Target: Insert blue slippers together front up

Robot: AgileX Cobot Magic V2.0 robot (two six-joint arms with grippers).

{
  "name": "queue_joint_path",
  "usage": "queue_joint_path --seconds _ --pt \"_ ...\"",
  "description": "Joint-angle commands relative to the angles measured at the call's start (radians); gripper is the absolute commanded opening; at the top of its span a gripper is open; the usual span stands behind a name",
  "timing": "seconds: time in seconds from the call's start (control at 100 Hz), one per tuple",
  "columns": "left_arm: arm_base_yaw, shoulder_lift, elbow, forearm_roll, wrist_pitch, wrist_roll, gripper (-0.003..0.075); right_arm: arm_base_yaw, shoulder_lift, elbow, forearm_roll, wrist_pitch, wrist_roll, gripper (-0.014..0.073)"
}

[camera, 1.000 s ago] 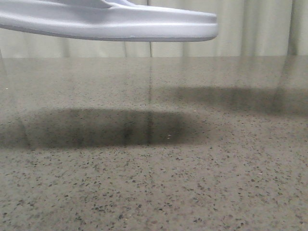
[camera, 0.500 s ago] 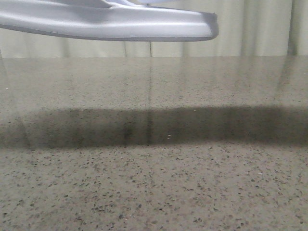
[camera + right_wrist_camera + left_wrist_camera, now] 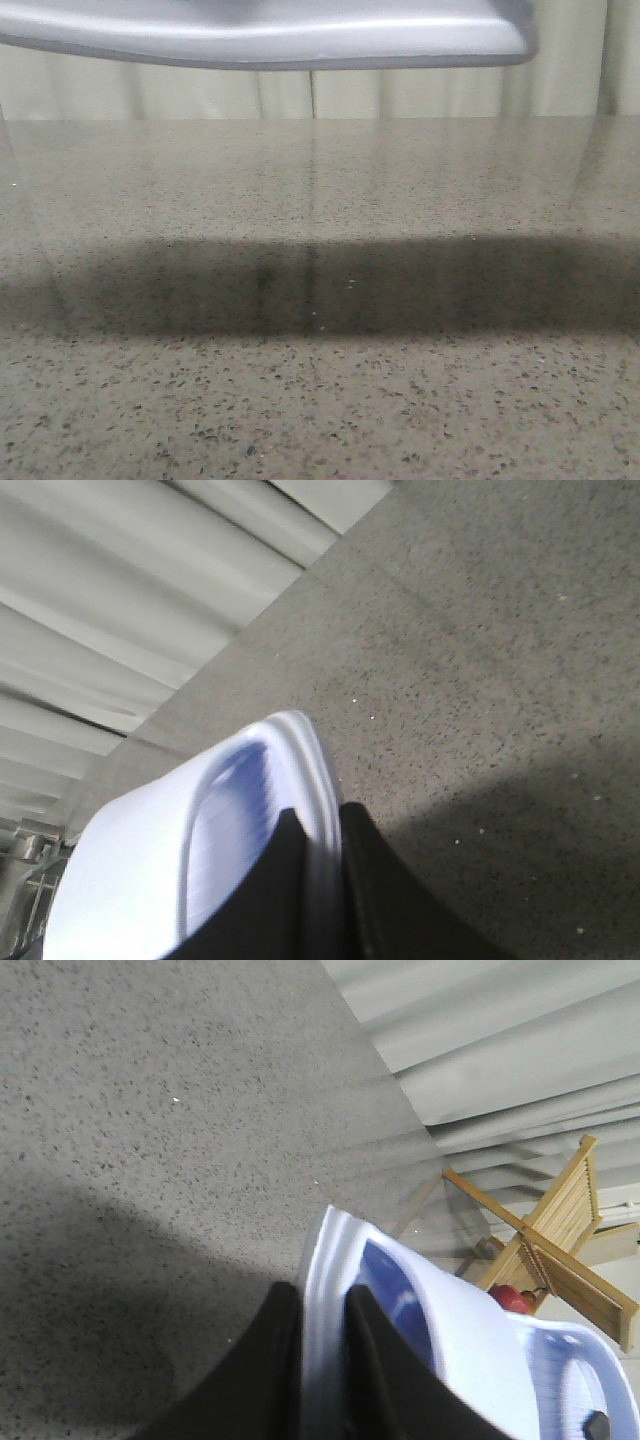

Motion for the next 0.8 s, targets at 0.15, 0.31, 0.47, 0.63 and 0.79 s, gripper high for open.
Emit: queue_joint_path --seconds 0.15,0.31,0.47,0.63,0.79 --pt "-0.006 -0.005 -0.030 -0.228 0.074 0.109 0.0016 0.000 0.002 -0.036 0.150 -0.049 -0.123 -0.0107" --pt "-0.006 -0.005 -0.030 -0.298 0.125 0.136 0.0016 0.000 0.002 -0.036 0.208 -0.038 -0.180 -0.0107" --pt "-0.006 -0.005 -0.030 -0.350 0.155 0.146 0.0016 0.000 0.002 -0.036 0.227 -0.035 -0.203 -0.0107" --pt "-0.006 -0.005 -0.030 -0.450 0.175 0.168 0.0016 0.000 -0.001 -0.021 0.259 -0.056 -0.226 -0.0107" --pt "-0.006 -0.005 -0.030 -0.602 0.218 0.234 0.0016 0.000 -0.004 0.037 0.316 -0.136 -0.236 -0.0107"
